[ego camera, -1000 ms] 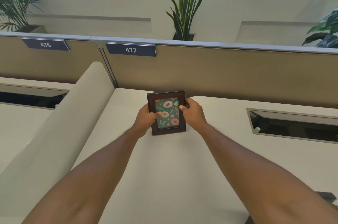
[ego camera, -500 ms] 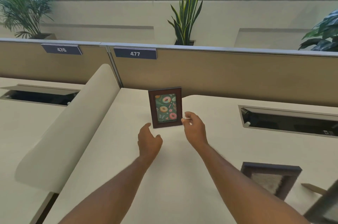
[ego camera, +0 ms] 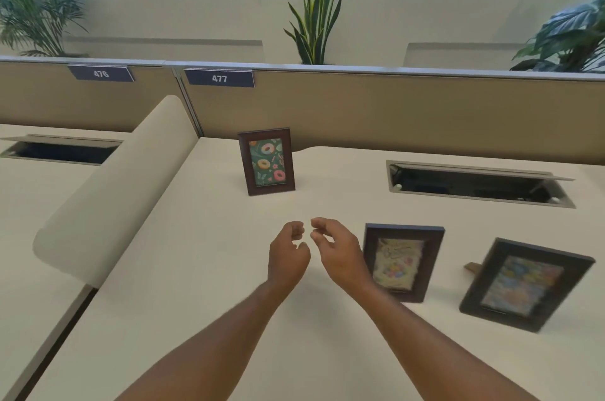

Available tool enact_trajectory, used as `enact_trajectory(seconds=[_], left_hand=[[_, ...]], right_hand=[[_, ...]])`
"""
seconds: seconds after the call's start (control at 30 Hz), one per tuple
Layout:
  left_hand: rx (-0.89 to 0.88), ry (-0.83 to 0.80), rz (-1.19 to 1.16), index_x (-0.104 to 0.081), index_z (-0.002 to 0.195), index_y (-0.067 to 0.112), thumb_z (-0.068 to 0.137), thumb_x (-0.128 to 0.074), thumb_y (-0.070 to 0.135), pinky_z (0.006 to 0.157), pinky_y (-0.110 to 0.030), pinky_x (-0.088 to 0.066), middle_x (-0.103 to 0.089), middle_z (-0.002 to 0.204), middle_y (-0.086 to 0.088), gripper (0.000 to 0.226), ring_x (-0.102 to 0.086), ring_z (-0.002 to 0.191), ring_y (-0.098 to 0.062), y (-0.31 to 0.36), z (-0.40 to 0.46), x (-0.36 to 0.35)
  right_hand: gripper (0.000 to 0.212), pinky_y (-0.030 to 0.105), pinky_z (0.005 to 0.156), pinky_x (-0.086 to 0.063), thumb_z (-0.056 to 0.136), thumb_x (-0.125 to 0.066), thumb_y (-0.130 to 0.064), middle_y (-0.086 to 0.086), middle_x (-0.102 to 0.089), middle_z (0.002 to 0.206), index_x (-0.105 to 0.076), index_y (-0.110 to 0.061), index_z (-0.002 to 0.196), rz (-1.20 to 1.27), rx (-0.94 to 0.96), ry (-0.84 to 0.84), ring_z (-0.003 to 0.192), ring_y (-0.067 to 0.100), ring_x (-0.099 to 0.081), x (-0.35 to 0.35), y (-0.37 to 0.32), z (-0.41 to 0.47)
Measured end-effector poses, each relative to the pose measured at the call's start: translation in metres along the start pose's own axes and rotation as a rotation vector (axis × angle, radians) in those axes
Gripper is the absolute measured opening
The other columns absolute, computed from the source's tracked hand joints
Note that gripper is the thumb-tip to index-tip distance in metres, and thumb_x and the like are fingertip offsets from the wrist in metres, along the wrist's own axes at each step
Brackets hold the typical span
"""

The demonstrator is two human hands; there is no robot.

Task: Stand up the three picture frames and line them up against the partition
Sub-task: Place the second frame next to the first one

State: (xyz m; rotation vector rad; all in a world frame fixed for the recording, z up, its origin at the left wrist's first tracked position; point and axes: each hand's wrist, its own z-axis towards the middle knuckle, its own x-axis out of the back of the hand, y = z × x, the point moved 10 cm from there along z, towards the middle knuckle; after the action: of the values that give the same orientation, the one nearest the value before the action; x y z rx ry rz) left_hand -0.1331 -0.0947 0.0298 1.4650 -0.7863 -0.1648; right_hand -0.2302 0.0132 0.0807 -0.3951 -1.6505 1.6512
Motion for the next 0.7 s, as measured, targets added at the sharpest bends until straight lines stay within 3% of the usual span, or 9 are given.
enact_trajectory(seconds=[0.13,0.3,0.5,0.6,0.7], left_hand=[[0.006,-0.081,-0.009,-0.062,0.116,0.024,0.079,-0.055,-0.001,0.091,-0.031,-0.057,-0.07,0.105,0.009,0.044,-0.066,0.104,-0.008,0.006,-0.026,-0.033],[0.024,-0.136,-0.029,-0.059,0.121,0.024,0.078,-0.058,-0.001,0.09,-0.03,-0.057,-0.07,0.105,0.006,0.049,-0.066,0.102,-0.008,0.014,-0.047,-0.069],[0.07,-0.231,-0.088,-0.058,0.118,0.027,0.08,-0.061,-0.001,0.077,-0.032,-0.063,-0.07,0.108,0.004,0.047,-0.068,0.103,-0.013,0.025,-0.063,-0.108],[0.093,-0.26,-0.101,-0.058,0.106,0.038,0.075,-0.06,0.005,0.07,-0.026,-0.062,-0.07,0.106,0.011,0.045,-0.068,0.101,-0.009,0.029,-0.067,-0.12],[0.119,-0.279,-0.121,-0.06,0.111,0.03,0.074,-0.06,0.005,0.082,-0.038,-0.063,-0.071,0.112,0.006,0.045,-0.068,0.106,-0.015,0.028,-0.066,-0.13]], right_hand=[[0.023,0.009,0.077,-0.048,0.093,-0.058,-0.023,-0.026,-0.066,0.105,-0.065,-0.038,0.109,0.008,0.009,-0.005,0.104,-0.002,-0.06,0.031,0.009,-0.035],[0.021,0.022,0.083,-0.054,0.094,-0.059,-0.023,-0.022,-0.068,0.101,-0.066,-0.038,0.107,-0.019,-0.042,0.016,0.101,0.004,-0.063,0.079,0.037,-0.064],[0.015,0.011,0.064,-0.051,0.095,-0.059,-0.021,-0.012,-0.066,0.094,-0.063,-0.035,0.091,-0.159,-0.164,0.146,0.088,0.003,-0.064,0.147,0.074,-0.085],[0.006,0.023,0.06,-0.053,0.095,-0.055,-0.02,-0.003,-0.066,0.092,-0.059,-0.024,0.097,-0.275,-0.326,0.305,0.085,0.014,-0.063,0.183,0.094,-0.09],[0.023,0.025,0.059,-0.048,0.094,-0.058,-0.02,-0.001,-0.063,0.096,-0.053,-0.016,0.115,-0.3,-0.395,0.388,0.086,0.017,-0.06,0.201,0.104,-0.088]])
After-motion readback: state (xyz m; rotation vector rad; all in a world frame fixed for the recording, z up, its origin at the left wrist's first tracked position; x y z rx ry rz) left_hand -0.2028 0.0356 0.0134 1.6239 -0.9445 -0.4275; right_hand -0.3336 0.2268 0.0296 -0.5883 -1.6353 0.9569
